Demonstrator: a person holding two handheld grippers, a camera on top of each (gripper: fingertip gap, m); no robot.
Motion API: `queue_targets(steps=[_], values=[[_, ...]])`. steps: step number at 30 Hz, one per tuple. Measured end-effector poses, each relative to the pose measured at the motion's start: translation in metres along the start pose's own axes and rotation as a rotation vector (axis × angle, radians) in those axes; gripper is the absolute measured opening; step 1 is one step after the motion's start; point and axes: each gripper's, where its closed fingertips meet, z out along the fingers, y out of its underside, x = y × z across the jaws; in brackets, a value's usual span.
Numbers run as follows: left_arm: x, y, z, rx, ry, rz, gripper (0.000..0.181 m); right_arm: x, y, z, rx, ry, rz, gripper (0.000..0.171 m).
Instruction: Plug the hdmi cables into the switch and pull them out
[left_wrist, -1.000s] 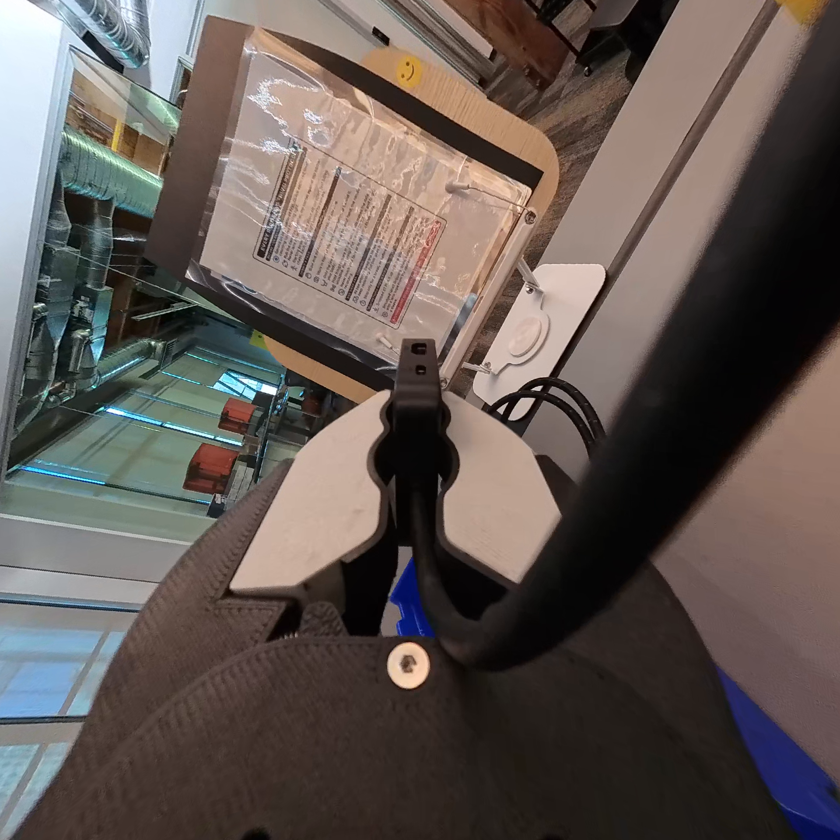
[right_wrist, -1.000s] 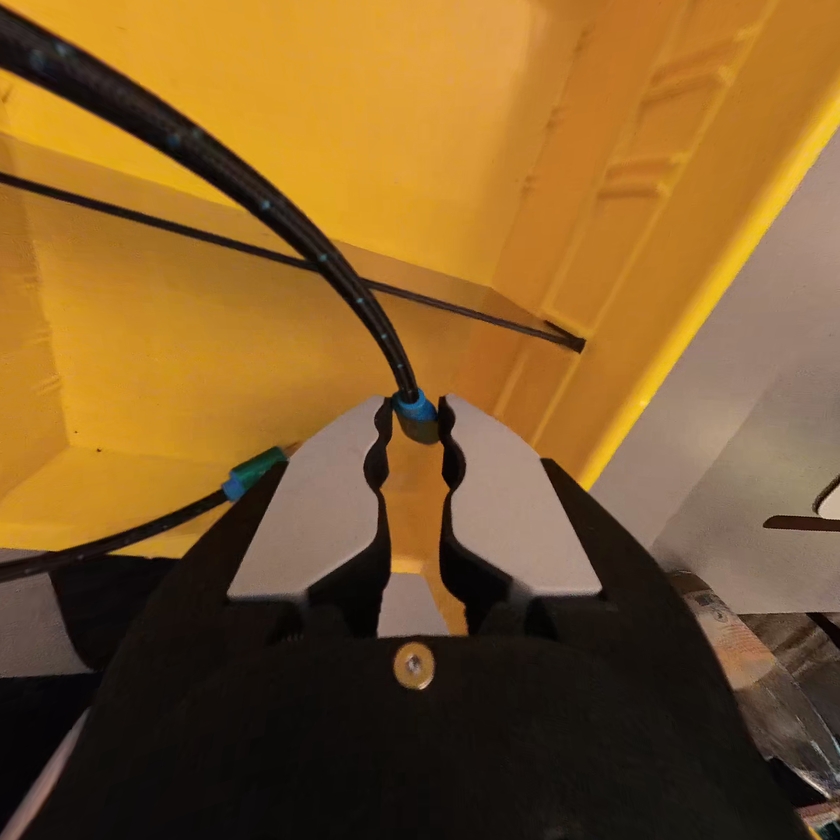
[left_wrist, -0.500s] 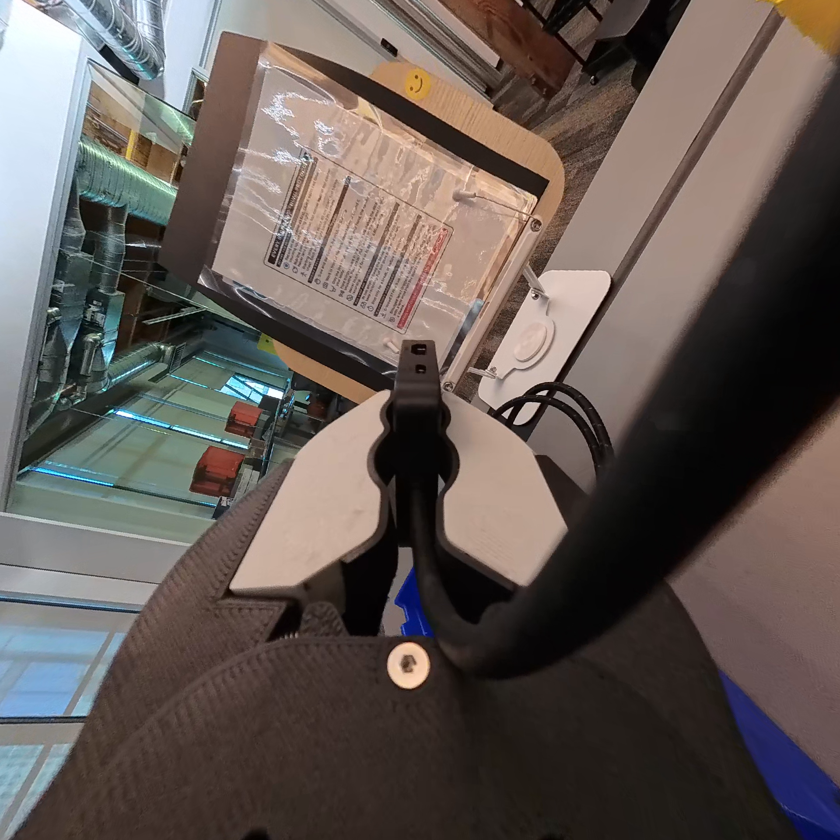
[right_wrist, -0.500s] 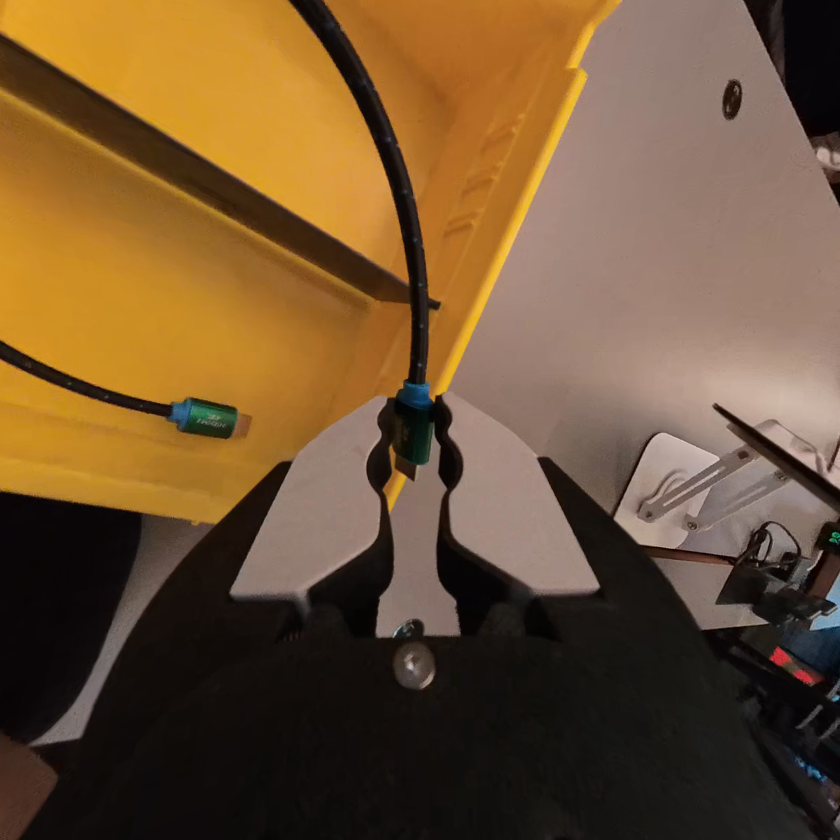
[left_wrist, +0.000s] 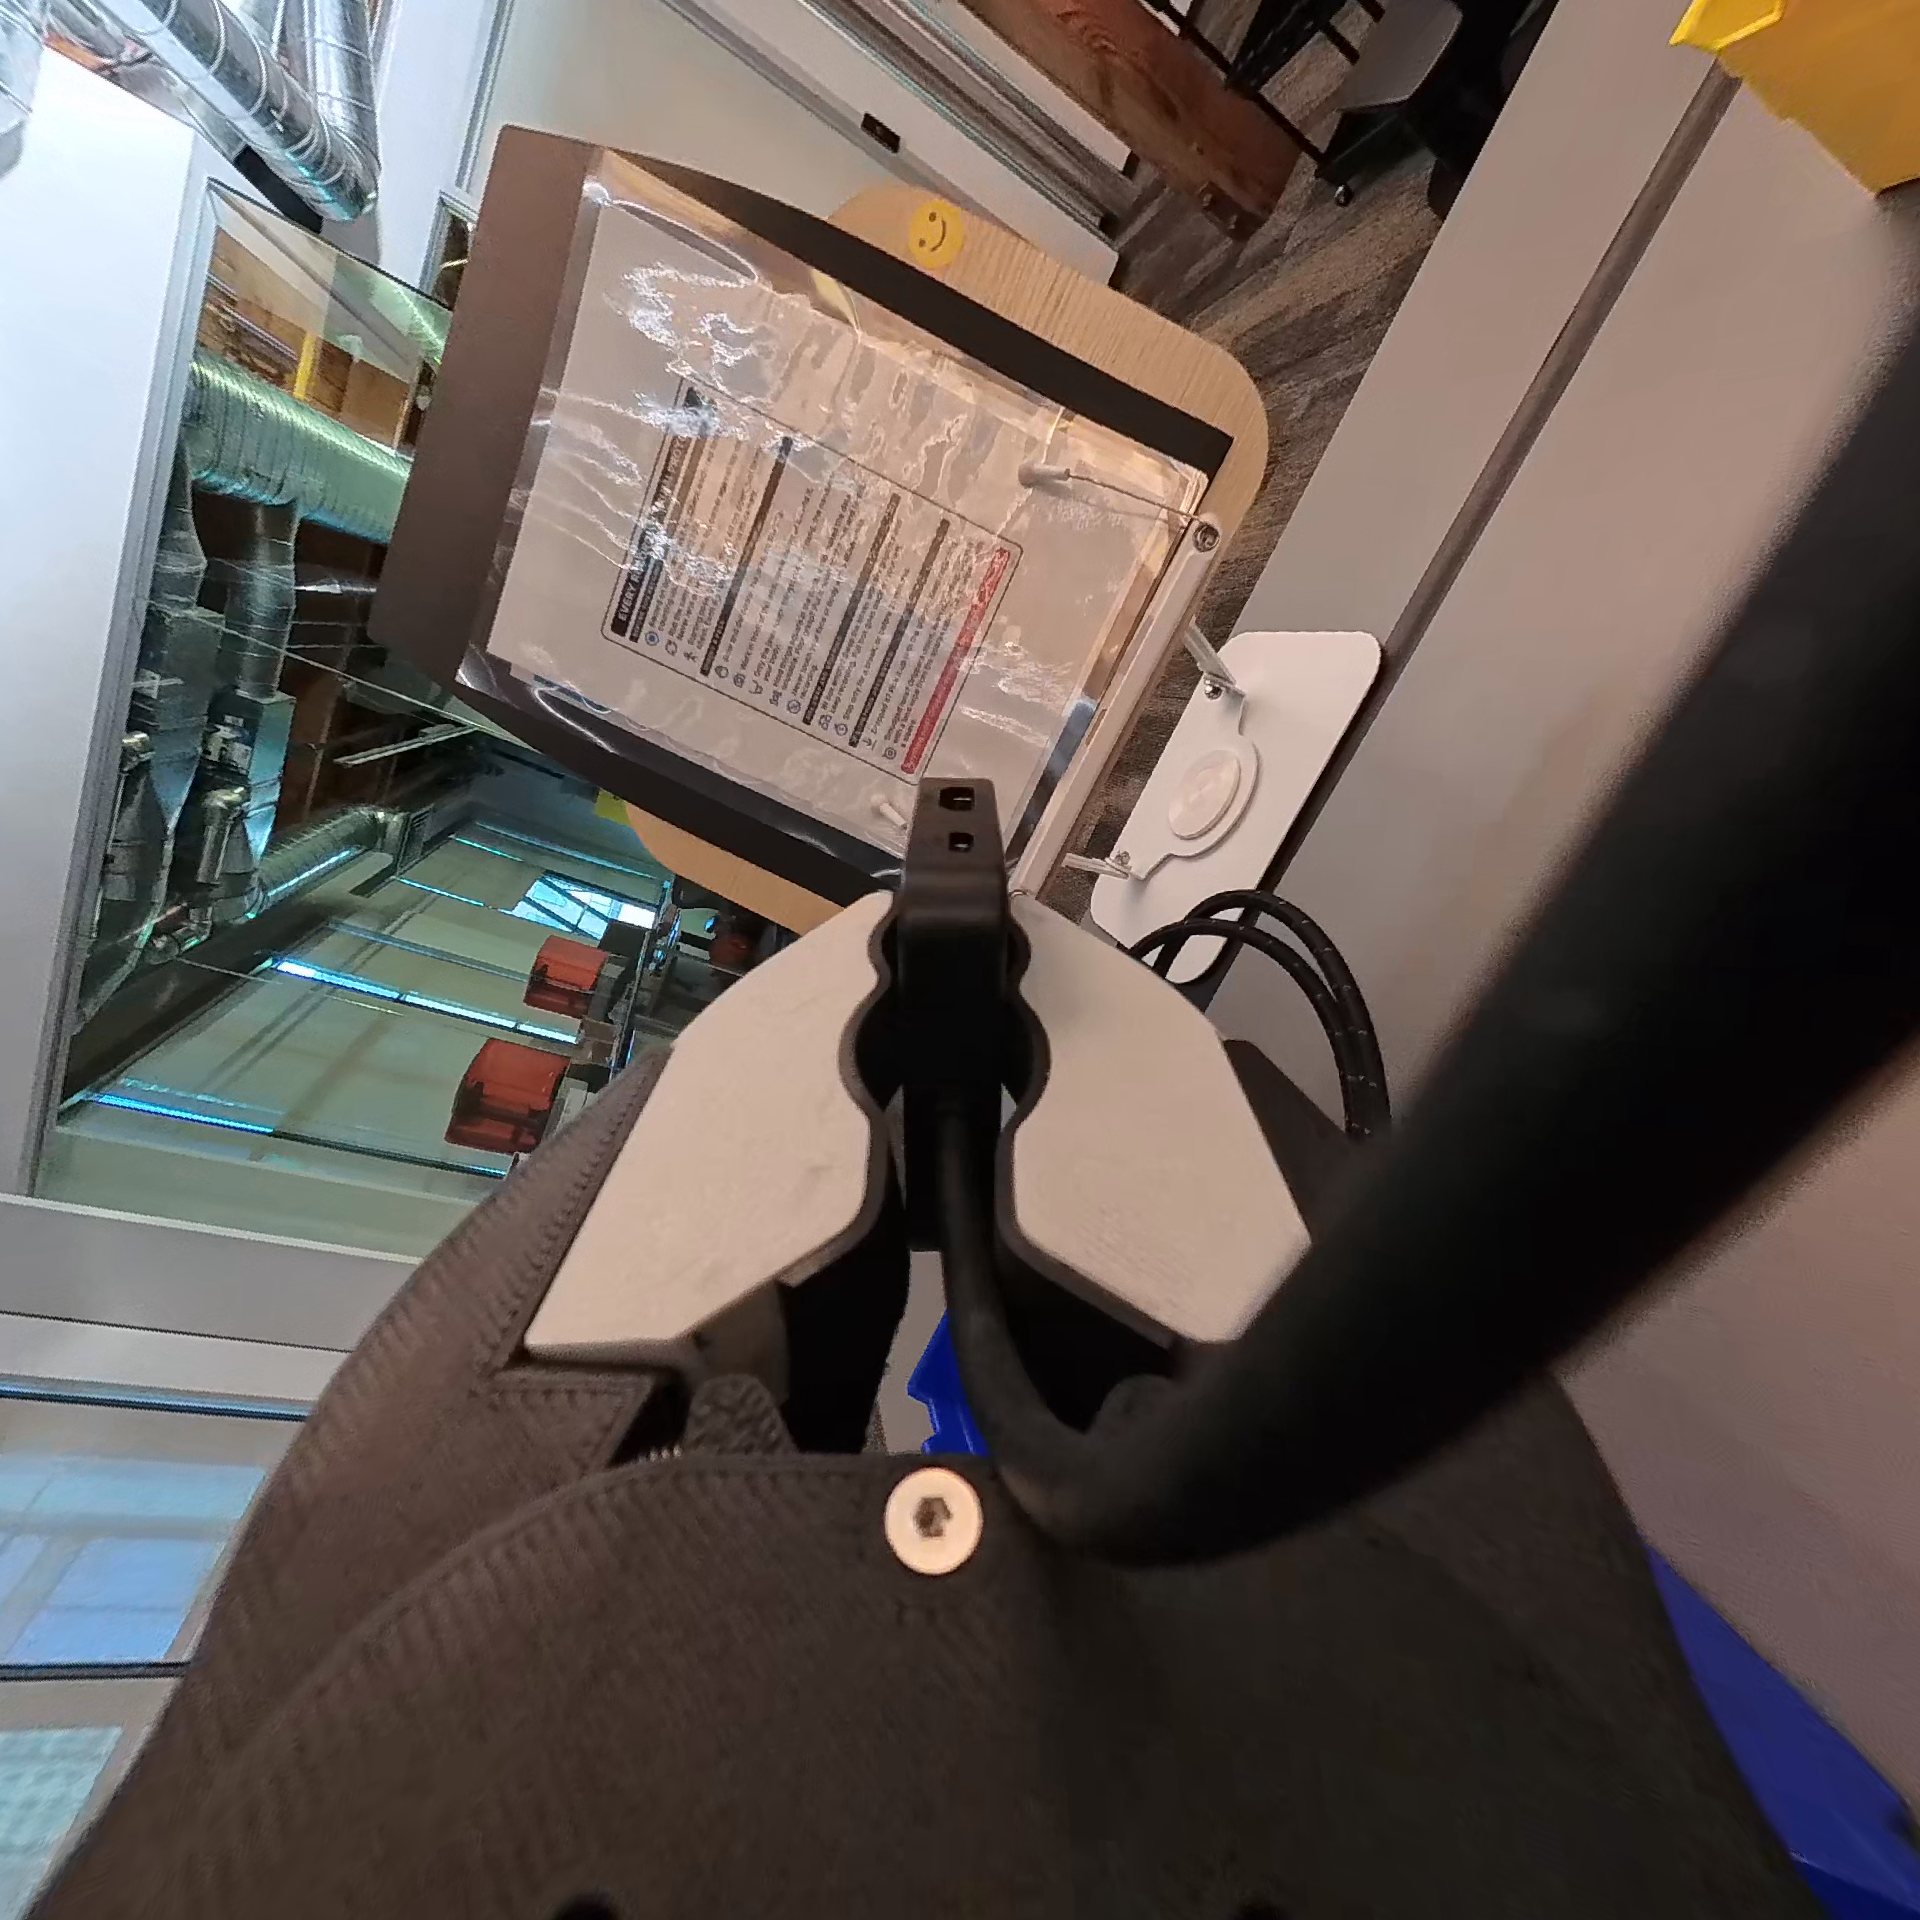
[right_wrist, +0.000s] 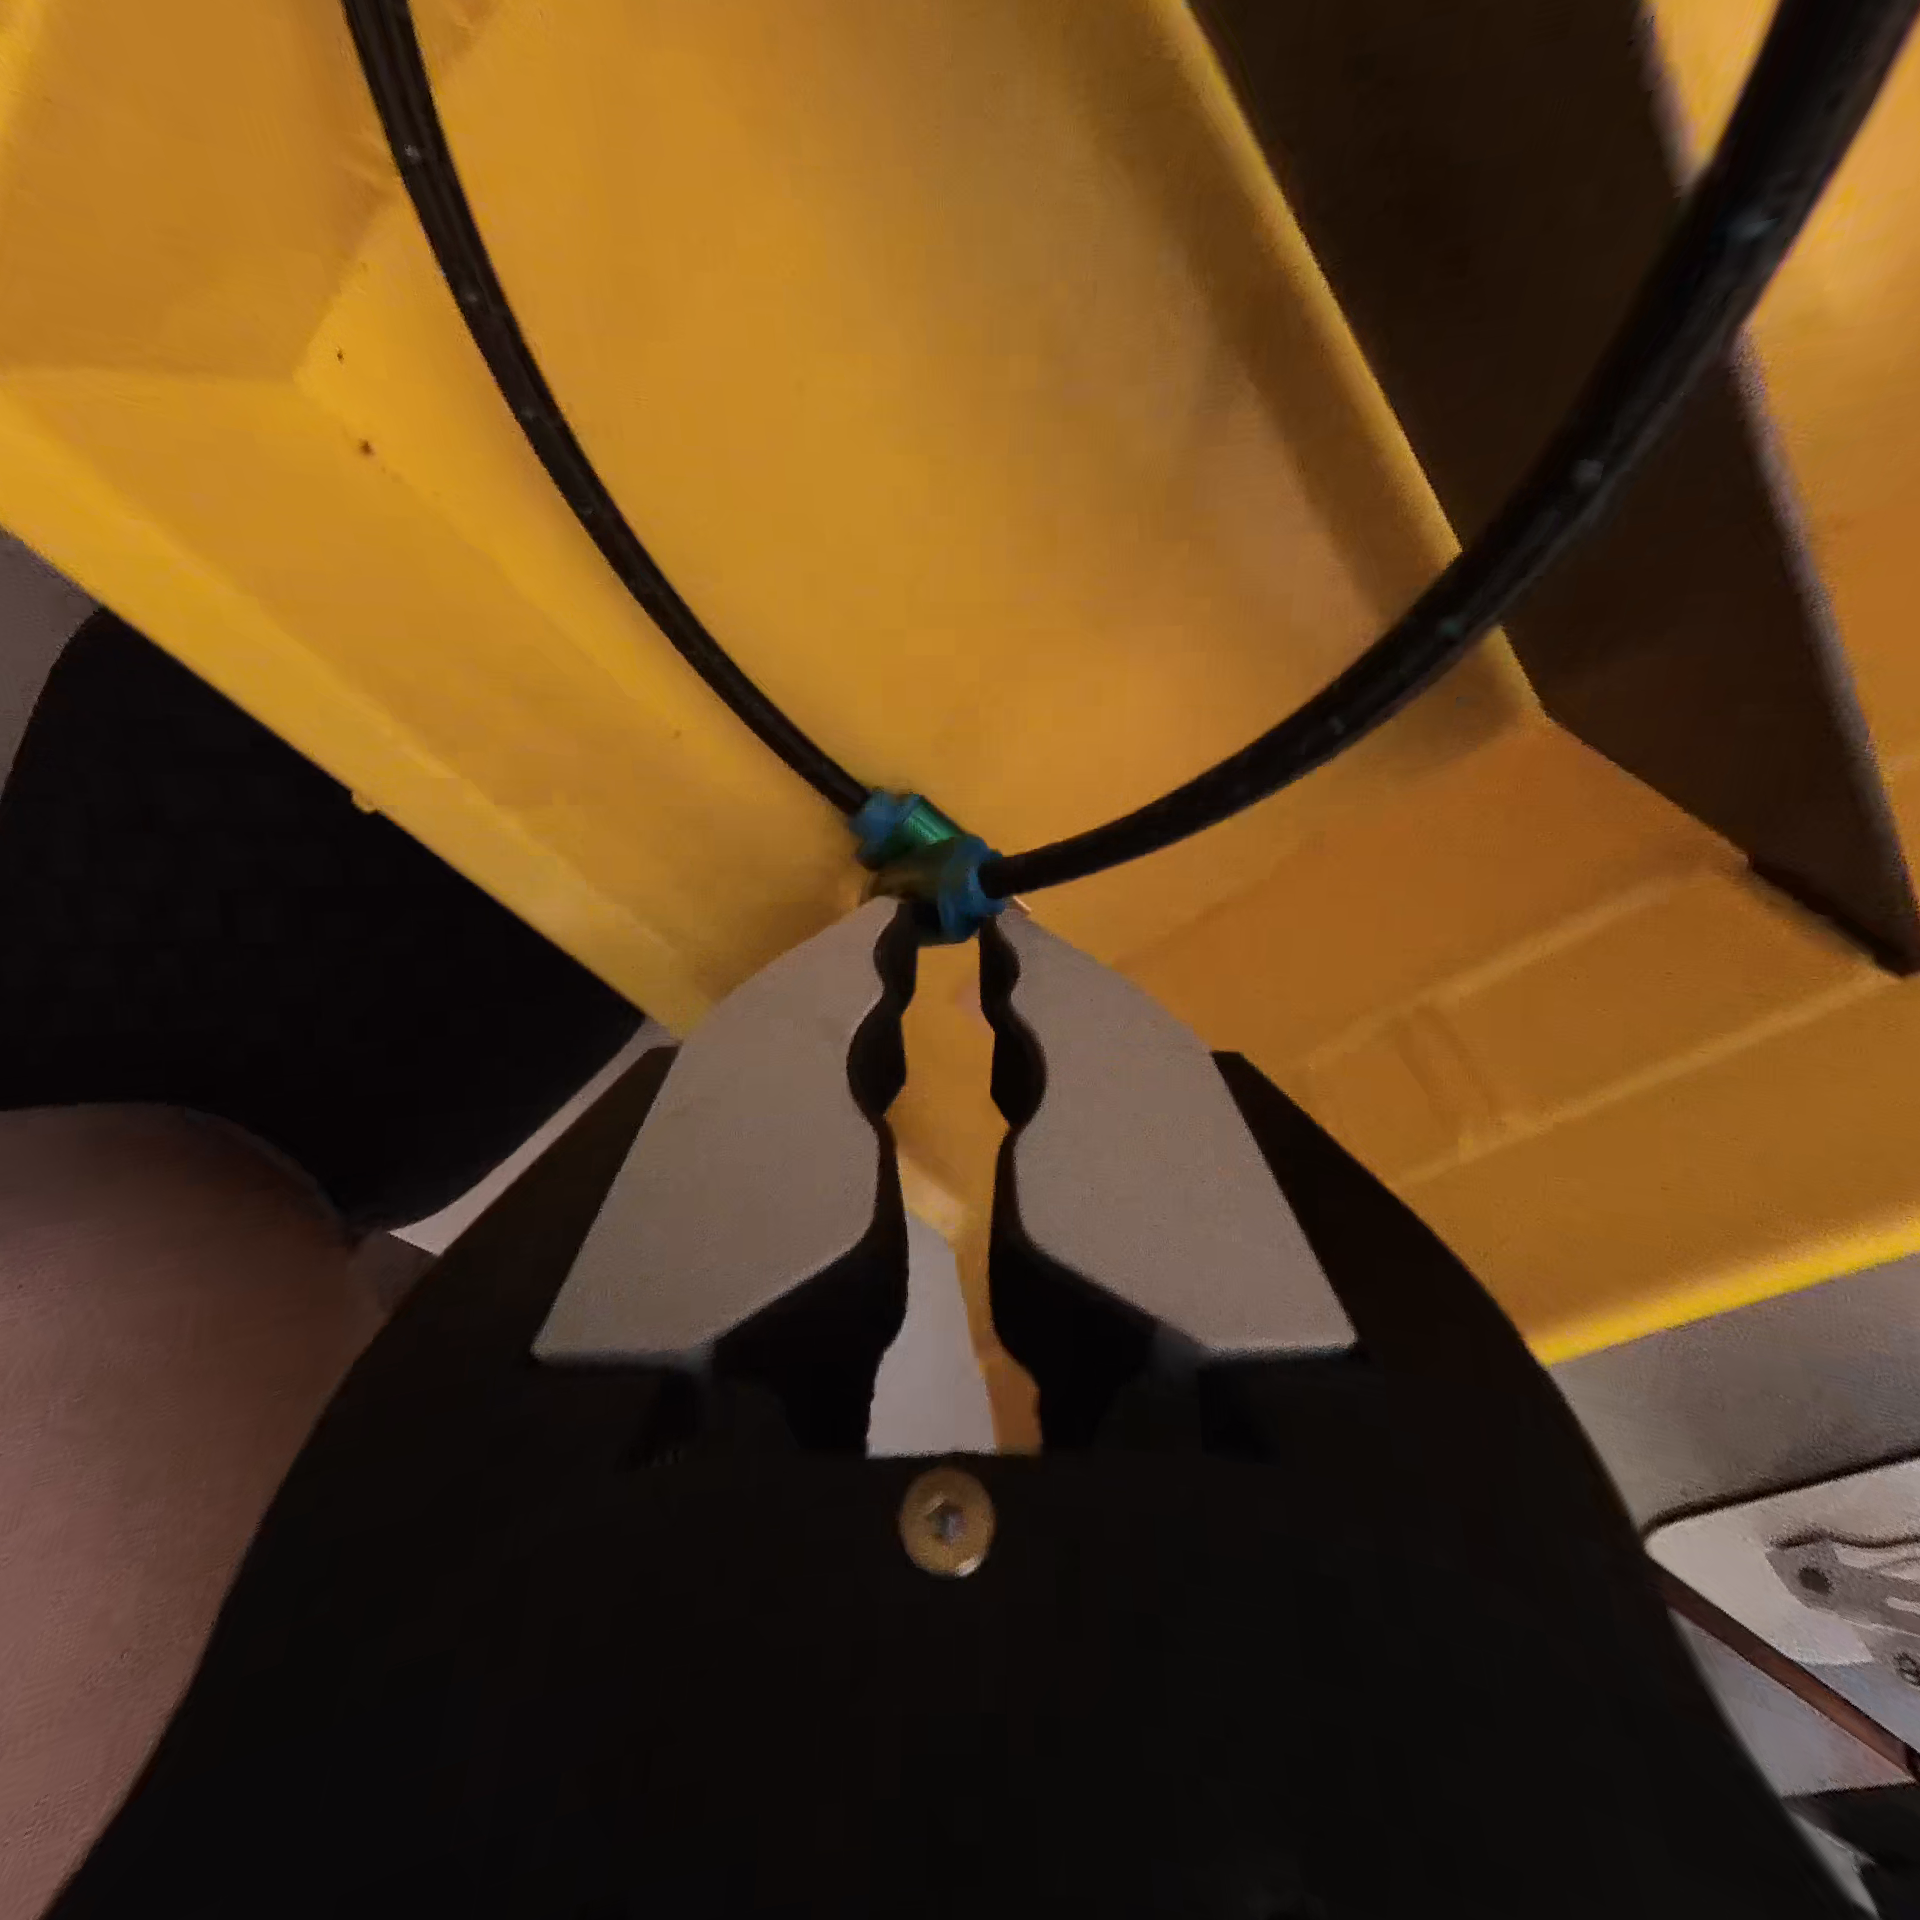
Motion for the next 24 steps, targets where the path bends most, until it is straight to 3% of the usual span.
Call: queue_targets(steps=[5, 9, 20, 24], values=[[0.000, 0.001, 0.000, -0.005, 0.004, -0.005, 0.013, 0.024, -0.015, -0.012, 0.147, 0.096, 0.108, 0.019], [-0.001, 0.004, -0.001, -0.015, 0.003, -0.003, 0.013, 0.021, -0.016, -0.021, 0.208, 0.059, 0.136, 0.023], [-0.008, 0.004, -0.008, -0.009, -0.012, -0.019, 0.013, 0.027, -0.007, -0.067, 0.214, 0.316, 0.160, 0.027], [-0.008, 0.004, -0.008, -0.008, -0.011, -0.018, 0.013, 0.048, -0.054, -0.094, 0.421, 0.494, 0.009, 0.027]])
